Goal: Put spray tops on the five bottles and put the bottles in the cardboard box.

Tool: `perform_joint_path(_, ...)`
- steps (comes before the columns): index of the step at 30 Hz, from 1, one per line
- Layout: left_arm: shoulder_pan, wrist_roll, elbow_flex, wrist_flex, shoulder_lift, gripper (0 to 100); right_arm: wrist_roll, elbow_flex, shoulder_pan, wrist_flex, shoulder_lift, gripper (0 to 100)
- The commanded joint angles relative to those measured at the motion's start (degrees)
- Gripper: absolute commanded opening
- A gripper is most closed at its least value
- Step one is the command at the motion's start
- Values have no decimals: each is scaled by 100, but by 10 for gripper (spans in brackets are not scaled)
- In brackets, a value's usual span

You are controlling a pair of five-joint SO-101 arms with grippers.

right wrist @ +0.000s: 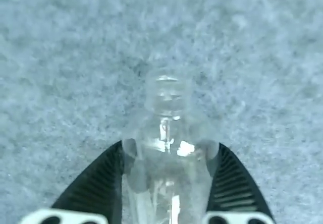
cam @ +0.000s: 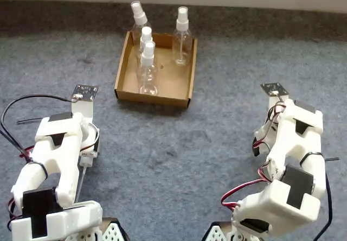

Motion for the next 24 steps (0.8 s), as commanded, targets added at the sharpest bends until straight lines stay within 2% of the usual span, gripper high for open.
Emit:
perform_joint_path(1, -4, -44, 532, 308, 136, 20, 97, -119, -48, -4, -136, 95)
perform_joint_path(24, 4, -44, 532, 308, 136, 20, 176, -119, -84, -4, -145, 95)
